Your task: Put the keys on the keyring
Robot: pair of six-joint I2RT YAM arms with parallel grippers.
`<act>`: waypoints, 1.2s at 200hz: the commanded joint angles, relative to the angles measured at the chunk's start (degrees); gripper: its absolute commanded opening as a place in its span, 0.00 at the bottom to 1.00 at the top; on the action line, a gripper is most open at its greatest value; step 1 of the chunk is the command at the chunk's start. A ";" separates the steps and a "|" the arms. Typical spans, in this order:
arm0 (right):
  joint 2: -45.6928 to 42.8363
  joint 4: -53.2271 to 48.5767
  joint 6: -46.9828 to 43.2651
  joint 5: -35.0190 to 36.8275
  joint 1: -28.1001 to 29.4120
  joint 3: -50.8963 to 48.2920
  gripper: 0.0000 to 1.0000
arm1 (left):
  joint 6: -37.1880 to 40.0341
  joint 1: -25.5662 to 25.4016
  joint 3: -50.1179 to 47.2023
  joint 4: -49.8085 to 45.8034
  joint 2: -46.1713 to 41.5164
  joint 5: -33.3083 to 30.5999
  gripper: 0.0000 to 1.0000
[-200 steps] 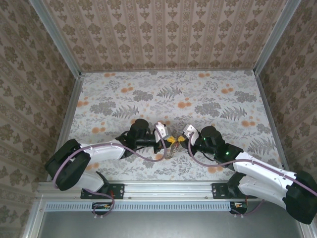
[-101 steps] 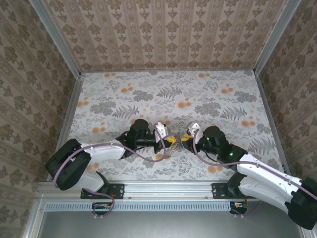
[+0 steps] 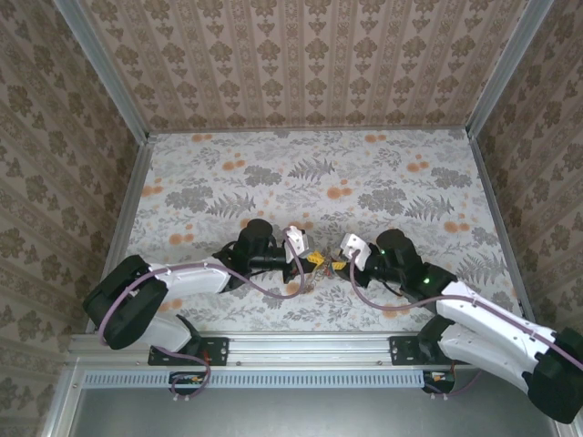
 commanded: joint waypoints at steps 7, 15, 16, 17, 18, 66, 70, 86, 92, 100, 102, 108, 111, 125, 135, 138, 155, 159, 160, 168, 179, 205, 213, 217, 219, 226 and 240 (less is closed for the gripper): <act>2.50 1.43 -5.08 -4.84 -0.14 2.36 0.31 | 1.05 -0.36 -0.16 2.67 -0.32 2.48 0.00; 2.70 2.35 -5.67 -4.97 -0.21 2.20 0.31 | 1.04 -0.36 -0.17 2.70 -0.35 2.45 0.00; 2.71 2.38 -5.70 -4.96 -0.21 2.15 0.31 | 1.04 -0.36 -0.16 2.62 -0.36 2.44 0.00; 2.71 2.44 -5.76 -4.95 -0.21 2.22 0.31 | 1.04 -0.36 -0.16 2.58 -0.37 2.44 0.00; 2.76 2.47 -5.83 -5.00 -0.21 2.21 0.31 | 1.04 -0.36 -0.16 2.56 -0.37 2.43 0.00; 2.82 2.13 -7.57 -5.99 -1.50 2.55 0.26 | 1.33 -0.19 0.01 1.86 -0.81 2.96 0.00; 2.76 2.21 -7.58 -6.13 -1.52 2.56 0.25 | 1.32 -0.18 0.02 1.77 -0.81 3.00 0.00; 2.63 2.15 -7.67 -6.56 -1.68 2.55 0.24 | 1.31 -0.18 0.16 1.57 -0.83 3.05 0.00; 2.64 2.23 -7.67 -6.76 -1.70 2.54 0.23 | 1.33 -0.17 0.19 1.58 -0.81 3.11 0.00; 2.73 2.31 -7.60 -7.20 -1.78 2.47 0.23 | 1.30 -0.18 0.26 1.58 -0.82 3.20 0.00; 2.72 2.41 -7.58 -7.29 -1.79 2.48 0.23 | 1.35 -0.18 0.28 1.58 -0.86 3.22 0.00; 2.81 2.63 -7.57 -7.71 -1.79 2.46 0.23 | 1.31 -0.18 0.27 1.62 -0.83 3.15 0.00; 2.82 2.78 -7.51 -7.93 -1.79 2.39 0.23 | 1.34 -0.18 0.35 1.58 -0.79 3.17 0.00; 3.02 3.65 -7.27 -8.87 -1.79 2.34 0.23 | 1.35 -0.18 0.44 1.61 -0.79 3.20 0.00; 3.20 4.27 -7.14 -9.29 -1.79 2.19 0.23 | 1.26 -0.17 0.45 1.61 -0.73 3.23 0.00; 3.28 4.40 -7.21 -9.40 -1.87 2.15 0.23 | 1.24 -0.18 0.46 1.62 -0.72 3.29 0.00; 4.13 4.79 -7.36 -9.63 -1.88 2.28 0.23 | 1.22 -0.15 0.46 1.62 -0.73 3.32 0.00; 4.38 4.78 -7.40 -9.61 -1.95 2.28 0.23 | 1.22 -0.18 0.46 1.58 -0.85 3.35 0.00; 4.43 4.83 -7.40 -9.61 -1.96 2.28 0.23 | 1.26 -0.18 0.46 1.62 -0.83 3.33 0.00; 4.80 4.94 -7.56 -9.70 -1.96 2.30 0.23 | 1.29 -0.17 0.45 1.63 -0.82 3.38 0.00; 5.24 5.26 -7.62 -9.70 -2.12 2.29 0.23 | 1.23 -0.18 0.46 1.66 -0.90 3.51 0.00; 5.79 5.57 -7.75 -9.79 -2.34 2.31 0.18 | 1.29 -0.18 0.29 1.66 -1.12 3.26 0.00; 5.88 5.57 -7.88 -9.83 -2.47 2.21 0.14 | 1.32 -0.18 0.20 1.66 -1.24 3.25 0.00; 5.88 5.45 -7.93 -9.79 -2.49 2.20 0.13 | 1.26 -0.17 0.19 1.66 -1.30 3.16 0.00; 5.88 5.41 -8.00 -9.78 -2.49 2.26 0.13 | 1.31 -0.18 0.11 1.66 -1.31 3.14 0.00; 5.97 5.13 -8.10 -9.74 -2.58 2.33 0.10 | 1.33 -0.09 0.03 1.66 -1.38 3.11 0.00; 5.86 4.23 -8.44 -9.78 -2.58 2.67 0.05 | 1.48 -0.10 0.02 1.46 -1.54 2.74 0.00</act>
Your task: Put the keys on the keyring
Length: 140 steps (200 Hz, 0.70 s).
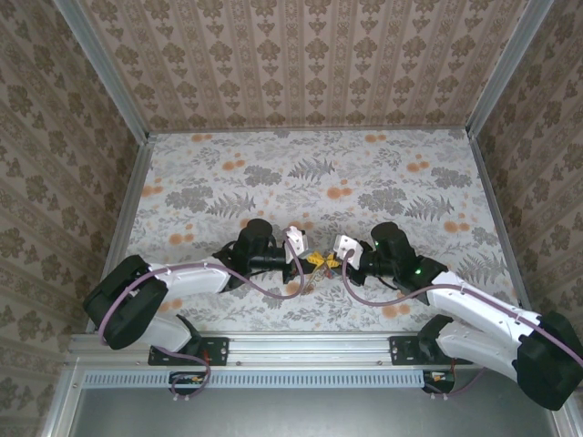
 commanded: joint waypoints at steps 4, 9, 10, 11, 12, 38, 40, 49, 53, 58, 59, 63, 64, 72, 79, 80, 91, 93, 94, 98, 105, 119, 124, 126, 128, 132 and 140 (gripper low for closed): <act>0.16 0.17 -1.20 -1.19 -0.33 1.95 0.03 | 1.32 -0.23 0.04 1.38 -1.54 1.40 0.00; 0.08 -0.15 -1.32 -1.19 -0.33 2.12 0.01 | 1.57 -0.23 0.12 0.96 -1.50 1.34 0.00; 0.07 -0.22 -1.30 -1.19 -0.33 2.15 0.01 | 1.67 -0.18 0.12 0.87 -1.49 1.33 0.00; 0.07 -0.30 -1.38 -1.19 -0.33 2.21 0.01 | 1.72 -0.16 0.17 0.78 -1.54 1.32 0.00; 0.07 -0.39 -1.42 -1.24 -0.33 2.24 0.01 | 1.74 -0.19 0.19 0.65 -1.52 1.36 0.00; -0.02 -3.25 -2.29 -1.94 -0.33 4.11 0.00 | 4.20 -0.23 1.49 -3.86 -1.94 0.93 0.01; -0.02 -3.58 -2.40 -2.02 -0.33 4.35 0.00 | 4.44 -0.23 1.61 -4.20 -2.00 0.87 0.01; 0.06 -4.95 -2.76 -2.32 -0.33 5.23 0.00 | 5.81 -0.23 2.58 -7.00 -2.13 0.69 0.04; 0.11 -5.49 -2.88 -2.40 -0.33 5.61 0.00 | 6.41 -0.18 3.02 -8.10 -2.18 0.63 0.06; 0.15 -6.20 -3.15 -2.57 -0.27 6.08 0.00 | 7.19 -0.22 3.49 -9.51 -2.28 0.58 0.07; 0.20 -6.37 -3.14 -2.54 -0.26 6.15 0.00 | 7.29 -0.22 3.61 -9.72 -2.28 0.55 0.07; 0.24 -6.85 -3.34 -2.52 -0.24 6.53 0.00 | 7.80 -0.23 3.99 -10.69 -2.28 0.48 0.08; 0.29 -7.00 -3.37 -2.52 -0.24 6.64 0.00 | 7.90 -0.23 4.04 -10.93 -2.28 0.50 0.08; 0.46 -7.88 -3.68 -2.61 -0.24 7.28 0.00 | 8.92 -0.31 4.71 -12.57 -2.37 0.19 0.11; 0.58 -8.68 -3.98 -2.60 -0.15 7.90 0.00 | 9.62 -0.31 5.27 -13.89 -2.31 0.08 0.11; 0.59 -8.80 -4.00 -2.60 -0.15 7.94 0.00 | 9.73 -0.31 5.33 -14.02 -2.30 0.04 0.11; 0.79 -9.90 -4.35 -2.67 -0.07 8.73 0.00 | 10.57 -0.36 6.06 -15.49 -2.31 -0.22 0.11; 0.91 -10.04 -4.49 -2.68 -0.06 8.89 0.00 | 10.73 -0.39 6.14 -15.70 -2.36 -0.23 0.11; 0.97 -10.13 -4.52 -2.64 -0.06 8.96 0.00 | 10.82 -0.40 6.16 -15.85 -2.32 -0.25 0.11; 1.07 -10.46 -4.67 -2.68 0.05 9.22 0.00 | 11.10 -0.40 6.48 -16.21 -2.29 -0.29 0.12; 1.34 -10.97 -4.66 -2.52 0.03 9.68 0.00 | 11.62 -0.40 6.79 -16.88 -2.26 -0.30 0.12; 1.90 -12.08 -5.11 -2.60 0.24 10.50 0.00 | 12.32 -0.39 7.48 -18.05 -2.03 -0.60 0.12; 2.03 -12.47 -5.16 -2.45 0.35 10.82 0.00 | 12.46 -0.40 7.56 -18.23 -2.05 -0.69 0.13; 2.14 -12.61 -5.25 -2.43 0.37 10.91 0.00 | 12.48 -0.40 7.66 -18.28 -2.07 -0.70 0.13; 2.28 -12.76 -5.18 -2.36 0.44 11.00 0.00 | 12.46 -0.36 7.68 -18.29 -2.12 -0.66 0.13; 2.51 -13.00 -5.27 -2.26 0.46 11.24 0.00 | 12.57 -0.40 7.69 -18.29 -2.16 -0.72 0.13; 2.84 -13.46 -5.27 -2.17 0.55 11.68 0.00 | 12.65 -0.40 7.82 -18.26 -2.22 -0.78 0.13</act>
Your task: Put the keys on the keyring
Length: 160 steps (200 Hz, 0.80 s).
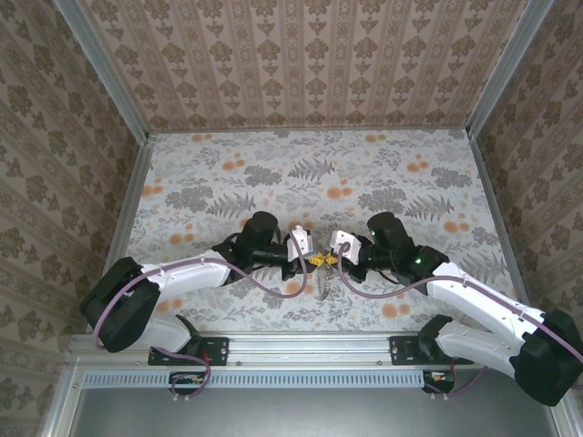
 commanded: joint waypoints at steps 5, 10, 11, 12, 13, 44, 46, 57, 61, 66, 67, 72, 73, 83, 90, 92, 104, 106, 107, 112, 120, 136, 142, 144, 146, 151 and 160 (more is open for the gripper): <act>0.96 -1.81 -1.61 -1.29 0.55 3.35 0.00 | 2.66 -0.37 1.76 -3.29 -0.99 -0.32 0.13; 1.17 -2.08 -1.66 -1.20 0.57 3.60 0.00 | 2.66 -0.38 1.63 -3.07 -1.10 -0.52 0.14; 1.23 -2.13 -1.66 -1.20 0.57 3.67 0.00 | 2.68 -0.38 1.65 -3.05 -1.13 -0.54 0.14; 1.26 -2.20 -1.66 -1.20 0.62 3.75 0.00 | 2.60 -0.34 1.62 -3.00 -1.18 -0.59 0.14; 1.32 -2.28 -1.62 -1.20 0.64 3.74 0.00 | 2.60 -0.36 1.60 -2.97 -1.21 -0.62 0.14; 1.99 -2.64 -2.07 -1.05 0.84 4.19 0.00 | 2.03 -0.37 0.42 -0.84 -2.35 -2.63 0.16; 2.06 -2.61 -2.09 -1.03 0.88 4.18 0.00 | 2.00 -0.38 0.33 -0.77 -2.48 -3.09 0.16; 2.08 -2.62 -2.23 -1.07 0.92 4.18 0.00 | 1.96 -0.34 -0.22 -0.34 -3.12 -3.98 0.17; 2.12 -2.62 -2.34 -1.07 0.92 4.18 0.00 | 1.98 -0.35 -0.33 -0.36 -3.36 -4.10 0.18; 2.16 -2.58 -2.36 -1.03 0.92 4.18 0.00 | 2.08 -0.38 -0.55 -0.35 -3.65 -4.25 0.18; 2.17 -2.60 -2.32 -1.02 0.92 4.18 0.00 | 2.04 -0.38 -0.62 -0.33 -3.72 -4.29 0.18; 2.17 -2.62 -2.32 -1.02 0.93 4.18 0.00 | 1.97 -0.34 -0.77 -0.23 -3.97 -4.41 0.18; 2.17 -2.62 -2.34 -1.02 0.93 4.18 0.00 | 1.98 -0.32 -0.82 -0.23 -4.01 -4.46 0.18; 2.24 -2.62 -2.36 -1.15 0.93 4.18 0.00 | 1.87 -0.29 -1.22 0.07 -4.39 -4.54 0.19; 2.25 -2.56 -2.36 -1.20 0.92 4.18 0.00 | 1.91 -0.29 -1.39 0.14 -4.60 -4.70 0.20; 2.25 -2.52 -2.36 -1.20 0.95 4.18 0.00 | 1.84 -0.29 -1.40 0.20 -4.65 -4.69 0.20; 2.26 -2.47 -2.24 -1.37 0.95 4.22 0.00 | 1.93 -0.27 -1.42 0.22 -4.61 -4.44 0.20; 2.25 -2.41 -2.24 -1.42 0.93 4.15 0.00 | 1.98 -0.29 -1.41 0.26 -4.54 -4.40 0.20; 2.25 -2.38 -2.17 -1.44 0.93 4.16 0.00 | 1.99 -0.29 -1.36 0.20 -4.51 -4.37 0.20; 2.17 -2.07 -2.04 -1.53 0.92 4.12 0.00 | 2.08 -0.28 -1.25 0.03 -4.41 -4.20 0.20; 2.12 -1.57 -2.03 -1.76 0.92 3.88 0.00 | 2.21 -0.26 -0.92 -0.16 -4.01 -3.99 0.20; 2.12 -1.22 -1.84 -1.98 0.93 3.83 0.00 | 2.43 -0.32 -0.38 -0.20 -3.34 -3.33 0.20; 2.08 -1.19 -1.84 -1.99 0.92 3.82 0.00 | 2.43 -0.24 -0.11 -0.26 -2.97 -3.04 0.20; 2.10 -1.21 -1.82 -1.99 0.92 3.83 0.00 | 2.50 -0.28 -0.02 -0.25 -2.90 -3.02 0.20; 2.15 -1.17 -1.87 -1.99 0.92 3.83 0.00 | 2.52 -0.33 0.06 -0.23 -2.77 -2.91 0.20; 2.17 -1.13 -1.86 -1.99 0.92 3.75 0.00 | 2.67 -0.30 0.37 -0.49 -2.51 -2.68 0.20; 2.17 -1.00 -1.88 -2.07 0.92 3.73 0.00 | 2.78 -0.30 0.79 -0.82 -2.05 -2.51 0.20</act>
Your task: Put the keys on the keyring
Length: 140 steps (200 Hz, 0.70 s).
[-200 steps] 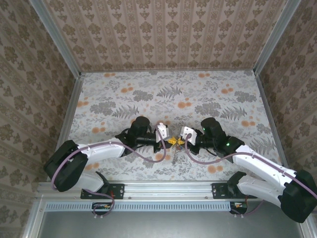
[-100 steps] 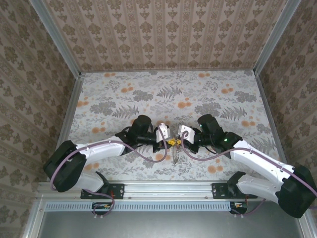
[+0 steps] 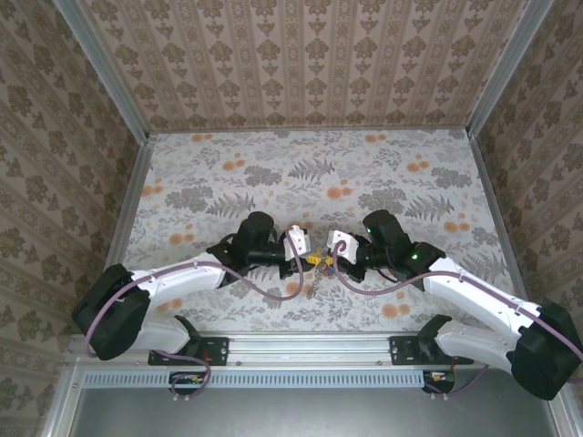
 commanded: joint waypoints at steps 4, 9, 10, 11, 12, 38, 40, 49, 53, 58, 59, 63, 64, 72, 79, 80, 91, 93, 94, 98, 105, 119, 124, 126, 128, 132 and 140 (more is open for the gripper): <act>0.05 1.30 -0.84 -2.22 0.42 2.04 0.00 | 1.43 -0.30 1.66 0.09 1.53 1.38 0.20; 0.05 1.42 -0.85 -2.17 0.42 2.01 0.00 | 1.58 -0.30 1.85 0.08 1.77 1.51 0.20; 0.05 1.41 -0.84 -2.17 0.42 2.01 0.00 | 1.60 -0.29 1.89 0.07 1.77 1.60 0.20; 0.05 1.40 -0.88 -2.21 0.42 2.01 0.00 | 1.62 -0.34 1.87 0.11 1.78 1.60 0.20; 0.05 1.39 -0.86 -2.19 0.42 2.01 0.00 | 1.62 -0.36 1.90 0.08 1.82 1.60 0.20; 0.05 2.00 -0.67 -2.41 0.42 1.84 0.00 | 2.30 -0.32 2.87 -0.87 2.65 1.78 0.20; 0.05 2.07 -0.66 -2.42 0.42 1.84 0.00 | 2.30 -0.30 2.94 -0.90 2.68 1.78 0.20; 0.14 2.18 -0.73 -2.45 0.42 1.88 0.00 | 2.33 -0.29 3.09 -0.86 2.83 1.78 0.20; 0.16 2.26 -0.66 -2.44 0.42 1.85 0.00 | 2.27 -0.29 3.04 -0.76 2.90 1.78 0.19; 0.22 2.27 -0.66 -2.43 0.43 1.84 0.00 | 2.24 -0.29 3.08 -0.65 2.90 1.78 0.19; 0.22 2.27 -0.66 -2.43 0.43 1.84 0.00 | 2.20 -0.29 3.08 -0.65 2.86 1.78 0.19; 0.30 2.20 -0.66 -2.35 0.45 1.85 0.00 | 2.14 -0.29 3.08 -0.61 2.83 1.78 0.19; 0.31 2.19 -0.70 -2.34 0.44 1.85 0.00 | 2.19 -0.29 3.08 -0.58 2.79 1.78 0.19; 0.42 2.26 -0.65 -2.27 0.42 1.77 0.00 | 2.11 -0.29 3.08 -0.52 2.68 1.77 0.20; 0.48 2.31 -0.67 -2.12 0.42 1.71 0.00 | 2.07 -0.36 2.87 -0.34 2.34 1.78 0.19; 0.48 2.33 -0.66 -2.10 0.42 1.68 0.00 | 2.07 -0.33 2.84 -0.31 2.32 1.78 0.19; 0.57 2.35 -0.67 -1.90 0.42 1.58 0.00 | 1.98 -0.29 2.41 0.05 1.84 1.57 0.19; 0.57 2.42 -0.66 -1.84 0.42 1.55 0.00 | 1.98 -0.29 2.27 0.15 1.73 1.53 0.20; 0.57 2.39 -0.66 -1.82 0.42 1.52 0.00 | 1.98 -0.29 2.19 0.15 1.66 1.52 0.19; 0.57 2.38 -0.68 -1.73 0.44 1.49 0.00 | 2.02 -0.28 2.03 0.25 1.47 1.39 0.19; 0.62 2.31 -0.66 -1.64 0.42 1.49 0.00 | 2.05 -0.29 1.92 0.32 1.22 1.13 0.19; 0.66 2.31 -0.75 -1.68 0.42 1.48 0.00 | 2.07 -0.21 1.67 0.26 0.77 1.05 0.20; 0.69 2.36 -0.76 -1.72 0.42 1.40 0.00 | 1.99 -0.21 1.59 0.29 0.72 1.06 0.19; 0.71 2.40 -0.70 -1.79 0.42 1.40 0.00 | 1.94 -0.23 1.52 0.27 0.72 1.12 0.19; 0.63 2.43 -0.67 -1.81 0.42 1.40 0.00 | 1.95 -0.21 1.57 0.27 0.68 1.15 0.19; 0.75 2.44 -0.73 -1.88 0.47 1.51 0.00 | 1.98 -0.27 1.65 0.22 0.79 1.28 0.17; 0.75 2.53 -0.66 -1.98 0.42 1.49 0.00 | 1.96 -0.21 1.75 0.23 1.02 1.50 0.15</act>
